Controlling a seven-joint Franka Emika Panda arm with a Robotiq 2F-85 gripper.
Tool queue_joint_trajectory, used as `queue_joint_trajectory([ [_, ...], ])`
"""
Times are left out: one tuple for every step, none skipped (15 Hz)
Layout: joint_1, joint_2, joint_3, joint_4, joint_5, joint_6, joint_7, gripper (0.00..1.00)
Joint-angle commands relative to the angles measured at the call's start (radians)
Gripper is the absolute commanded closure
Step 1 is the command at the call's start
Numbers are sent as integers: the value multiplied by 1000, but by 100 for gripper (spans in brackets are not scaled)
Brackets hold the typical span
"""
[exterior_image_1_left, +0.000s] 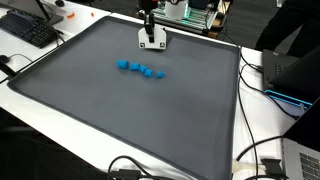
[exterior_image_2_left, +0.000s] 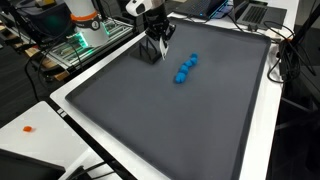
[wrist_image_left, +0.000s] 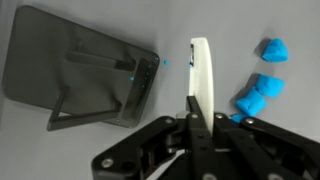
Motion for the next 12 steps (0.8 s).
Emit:
queue_joint_trajectory([
  [-1, -43, 2, -69, 6, 29, 101, 99],
  [-1, -48, 2, -74, 3, 25, 118, 99],
  [-2, -52, 2, -79, -6, 23, 136, 99],
  [-3, -58, 2, -82, -5, 16, 144, 99],
  [1, -67, 2, -80, 40, 7, 117, 99],
  [-5, -66, -1, -85, 19, 5, 137, 99],
  [-4, -71, -2, -86, 42, 2, 122, 99],
  [-7, -69, -4, -89, 33, 2, 132, 99],
  [-7, -69, -5, -89, 44, 0, 123, 99],
  [-8, -68, -6, -90, 45, -1, 121, 99],
  [-8, -66, -6, -90, 44, -3, 123, 99],
  [-10, -65, -8, -91, 42, -6, 125, 99],
])
